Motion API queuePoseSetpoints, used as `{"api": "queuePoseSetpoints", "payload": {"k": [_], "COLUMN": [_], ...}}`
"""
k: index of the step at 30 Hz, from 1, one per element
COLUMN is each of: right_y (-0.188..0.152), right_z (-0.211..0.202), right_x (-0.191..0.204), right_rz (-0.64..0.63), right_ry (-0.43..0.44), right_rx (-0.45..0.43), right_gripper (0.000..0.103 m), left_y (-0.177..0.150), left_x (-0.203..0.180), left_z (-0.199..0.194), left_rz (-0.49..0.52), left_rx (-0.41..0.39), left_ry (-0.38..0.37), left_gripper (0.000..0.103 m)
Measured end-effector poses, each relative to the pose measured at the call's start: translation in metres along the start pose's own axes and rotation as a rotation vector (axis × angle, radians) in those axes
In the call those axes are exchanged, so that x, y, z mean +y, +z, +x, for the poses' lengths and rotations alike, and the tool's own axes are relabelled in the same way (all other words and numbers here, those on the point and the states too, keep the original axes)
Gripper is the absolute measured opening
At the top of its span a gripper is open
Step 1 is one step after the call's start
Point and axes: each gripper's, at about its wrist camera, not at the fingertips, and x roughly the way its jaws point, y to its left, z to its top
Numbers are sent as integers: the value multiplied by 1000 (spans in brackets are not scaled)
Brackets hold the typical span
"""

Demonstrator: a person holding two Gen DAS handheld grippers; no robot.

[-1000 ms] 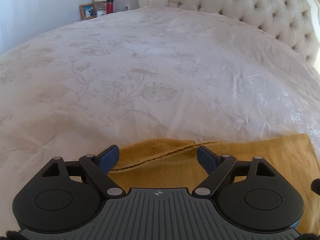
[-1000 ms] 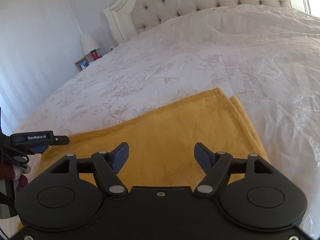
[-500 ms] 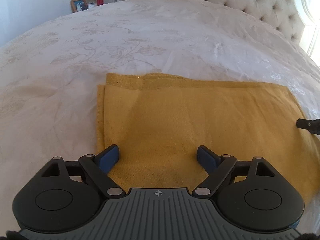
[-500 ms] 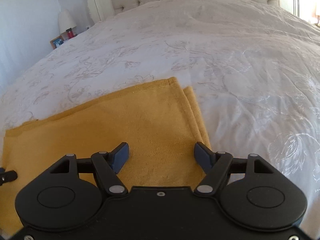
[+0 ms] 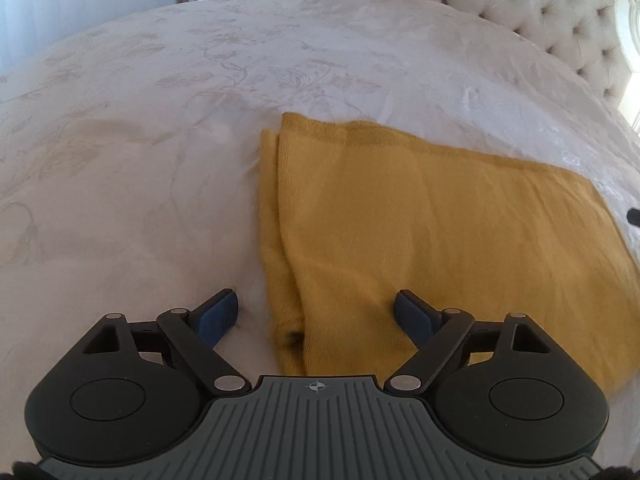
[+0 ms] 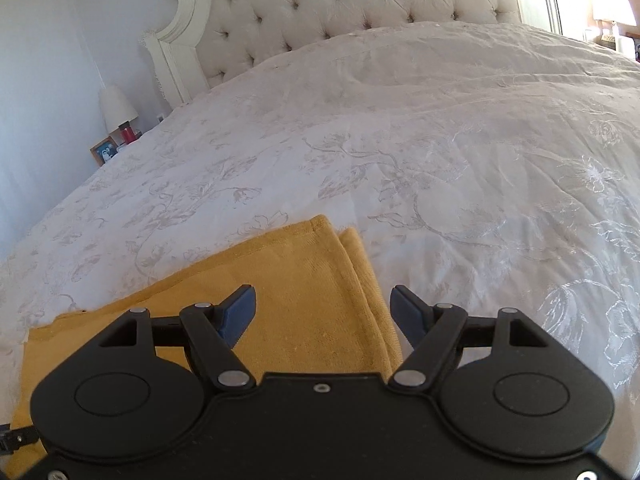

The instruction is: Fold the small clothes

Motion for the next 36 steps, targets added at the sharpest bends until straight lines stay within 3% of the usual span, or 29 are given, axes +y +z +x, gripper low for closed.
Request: {"api": "queuePoseSetpoints", "payload": {"k": [4, 10, 17, 22, 26, 31, 36], "right_y": [-1, -4, -15, -28, -54, -87, -94], "right_z": [-1, -3, 0, -2, 2, -9, -29], "right_x": [9, 18, 43, 69, 98, 115, 101], "right_rz": [-26, -57, -147, -239, -353, -495, -474], "right_ry": [17, 35, 82, 119, 147, 98, 98], "right_rx": [0, 5, 16, 18, 98, 183, 254], "right_gripper": [76, 77, 77, 77, 77, 82, 82], "left_y": [-25, -56, -89, -84, -83, -87, -88], "left_x": [-8, 2, 19, 20, 12, 15, 15], "left_z": [-18, -40, -52, -50, -48, -48, -48], "left_rz": [73, -1, -157, -173, -130, -135, -132], "left_rx": [12, -45, -265, -272, -261, -267, -268], "left_ry": [35, 24, -12, -14, 21, 10, 12], "left_gripper": [88, 91, 91, 91, 93, 93, 93]}}
